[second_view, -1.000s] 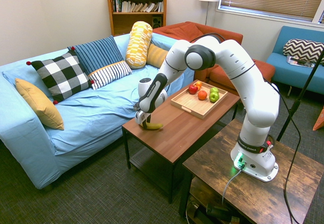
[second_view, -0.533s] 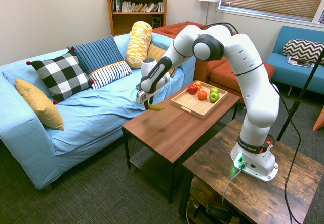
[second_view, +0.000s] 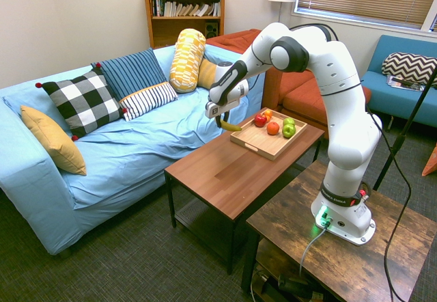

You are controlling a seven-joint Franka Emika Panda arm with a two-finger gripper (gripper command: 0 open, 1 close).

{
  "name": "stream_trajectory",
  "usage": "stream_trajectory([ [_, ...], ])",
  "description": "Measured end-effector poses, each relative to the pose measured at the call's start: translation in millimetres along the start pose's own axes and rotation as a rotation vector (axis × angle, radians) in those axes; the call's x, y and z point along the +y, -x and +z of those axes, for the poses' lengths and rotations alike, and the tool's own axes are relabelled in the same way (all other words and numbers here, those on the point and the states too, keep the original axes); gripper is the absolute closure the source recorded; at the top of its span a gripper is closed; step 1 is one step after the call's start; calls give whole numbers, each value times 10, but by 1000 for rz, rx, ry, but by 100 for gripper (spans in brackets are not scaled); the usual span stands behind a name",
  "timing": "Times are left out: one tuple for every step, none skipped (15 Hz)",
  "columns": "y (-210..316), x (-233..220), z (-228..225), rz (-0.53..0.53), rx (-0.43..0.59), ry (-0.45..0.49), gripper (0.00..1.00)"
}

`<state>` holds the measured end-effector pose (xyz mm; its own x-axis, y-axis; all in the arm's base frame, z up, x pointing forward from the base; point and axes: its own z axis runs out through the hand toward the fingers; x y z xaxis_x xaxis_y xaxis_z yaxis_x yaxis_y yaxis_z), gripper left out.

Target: Put banana in the tray

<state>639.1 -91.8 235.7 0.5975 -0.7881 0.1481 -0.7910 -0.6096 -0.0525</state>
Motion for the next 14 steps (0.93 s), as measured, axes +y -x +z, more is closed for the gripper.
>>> stream_trajectory([
  [-142,166,11,36,0,6,100],
  [-261,329,26,71,-1,11,100],
  [-359,487,46,103,-6,15,100],
  [-434,642,83,129,-15,20,100],
  [-498,785,120,153,-19,26,100],
  [-552,925,163,177,-22,34,100],
  [-590,1055,226,195,-31,42,100],
  [-620,1169,300,206,-37,48,100],
  [-640,1262,390,215,-41,52,100],
  [-644,1342,494,224,-45,56,100],
  [-635,1419,615,234,-50,61,100],
  [-629,1488,739,243,-54,65,100],
  [-623,1551,851,254,-58,70,100],
  [-622,1608,954,267,-61,74,100],
])
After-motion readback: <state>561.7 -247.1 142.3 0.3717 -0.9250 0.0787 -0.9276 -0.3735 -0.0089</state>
